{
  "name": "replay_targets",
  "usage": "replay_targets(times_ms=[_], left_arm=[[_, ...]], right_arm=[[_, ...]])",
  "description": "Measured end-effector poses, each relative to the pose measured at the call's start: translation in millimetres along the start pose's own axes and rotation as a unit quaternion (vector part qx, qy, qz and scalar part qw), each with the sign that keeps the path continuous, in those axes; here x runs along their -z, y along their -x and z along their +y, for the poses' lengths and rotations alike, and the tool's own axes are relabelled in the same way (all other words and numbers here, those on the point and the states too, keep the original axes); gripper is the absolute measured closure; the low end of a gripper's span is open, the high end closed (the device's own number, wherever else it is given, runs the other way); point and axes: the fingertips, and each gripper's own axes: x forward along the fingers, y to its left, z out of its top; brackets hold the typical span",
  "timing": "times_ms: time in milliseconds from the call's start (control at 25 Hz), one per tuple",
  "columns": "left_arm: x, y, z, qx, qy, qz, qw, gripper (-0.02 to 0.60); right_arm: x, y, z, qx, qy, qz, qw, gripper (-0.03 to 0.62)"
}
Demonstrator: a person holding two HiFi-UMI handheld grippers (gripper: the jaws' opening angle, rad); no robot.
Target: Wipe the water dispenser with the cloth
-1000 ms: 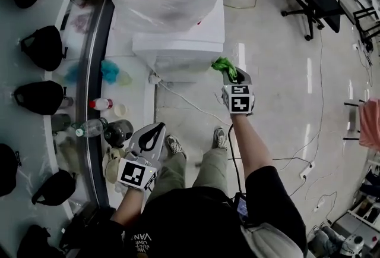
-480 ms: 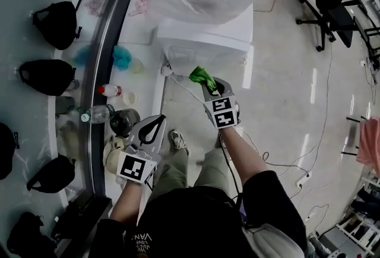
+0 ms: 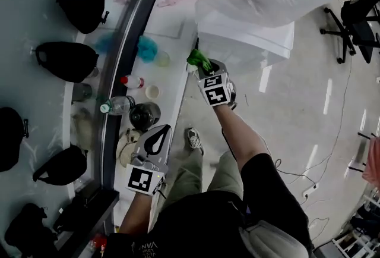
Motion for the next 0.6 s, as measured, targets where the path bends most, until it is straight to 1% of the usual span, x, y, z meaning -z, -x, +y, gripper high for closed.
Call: replay_targets(times_ms=[120,280,440,600], left_arm=[[5,5,3,-0.009,0.004,0.002,0.9999,0.58],[12,5,-1,-0.009,0.009,0.006,0.9999,0.58],[12,-8,-16,0.006,0.01,0.01,0.9999,0.58],[7,-30,-38,0.033,0.001,0.01,0.9994,0.58]], right_arm=[[2,-13,-12,0.015,-0.002,0.013,1.0,0.5],[17,-9,-37,0.042,-0.02,0.024,0.999,0.5],[40,13,-75,0.072,-0.041,0.03,0.996,0.5],[69,45,-121,0.106,-0.06,0.038,0.992,0.5]])
